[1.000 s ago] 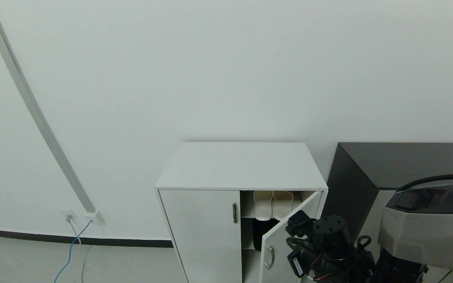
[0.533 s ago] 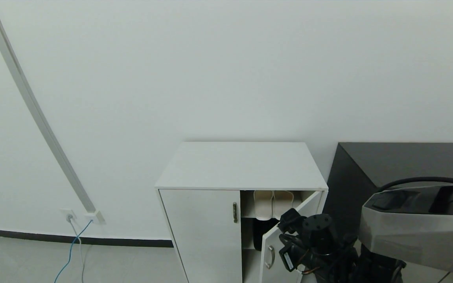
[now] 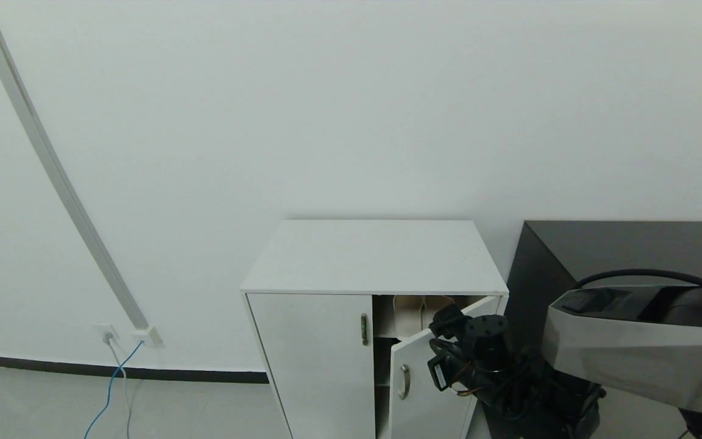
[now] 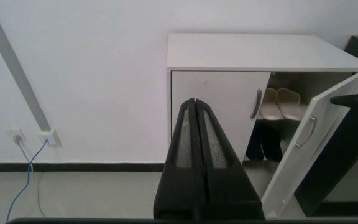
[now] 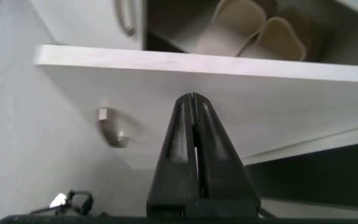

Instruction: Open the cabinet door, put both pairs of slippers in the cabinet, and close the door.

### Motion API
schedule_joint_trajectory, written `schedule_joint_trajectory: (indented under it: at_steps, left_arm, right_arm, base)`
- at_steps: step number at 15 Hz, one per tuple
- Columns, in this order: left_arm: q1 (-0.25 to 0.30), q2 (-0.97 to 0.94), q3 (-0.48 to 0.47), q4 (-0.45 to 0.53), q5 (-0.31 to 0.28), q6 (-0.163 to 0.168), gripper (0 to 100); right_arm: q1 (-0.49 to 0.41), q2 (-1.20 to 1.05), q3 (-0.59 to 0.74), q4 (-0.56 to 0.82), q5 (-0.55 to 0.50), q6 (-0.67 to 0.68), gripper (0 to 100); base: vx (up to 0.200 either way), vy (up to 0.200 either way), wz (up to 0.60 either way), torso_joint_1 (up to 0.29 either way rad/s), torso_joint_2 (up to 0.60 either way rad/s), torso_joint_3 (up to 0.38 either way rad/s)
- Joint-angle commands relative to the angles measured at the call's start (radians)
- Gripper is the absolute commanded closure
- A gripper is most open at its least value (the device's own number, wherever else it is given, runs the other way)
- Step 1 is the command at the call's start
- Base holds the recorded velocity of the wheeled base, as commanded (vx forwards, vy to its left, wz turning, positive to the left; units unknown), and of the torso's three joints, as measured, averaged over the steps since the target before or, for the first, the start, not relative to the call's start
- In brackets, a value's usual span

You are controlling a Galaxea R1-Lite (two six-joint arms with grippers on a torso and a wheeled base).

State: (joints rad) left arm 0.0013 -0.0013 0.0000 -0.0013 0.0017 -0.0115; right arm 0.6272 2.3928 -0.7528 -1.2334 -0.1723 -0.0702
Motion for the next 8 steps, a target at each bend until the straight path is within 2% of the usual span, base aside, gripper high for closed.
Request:
schedule_joint_trajectory:
  at_steps: [1,8]
  left_arm:
    - [0.0,0.001,0.0,0.0,0.0,-0.001,100]
    - [0.0,0.001,-0.002,0.0,0.0,-0.001,100]
  right_arm:
    - [-0.009,0.036,-0.043,0.0,0.001,-0.002,100]
    - [-0.057,0.1,-0.168,0.046,0.001,-0.002,100]
  base:
    - [0.0,0.0,0.0,0.0,0.0,0.0]
    - [0.0,0.0,0.0,0.0,0.0,0.0]
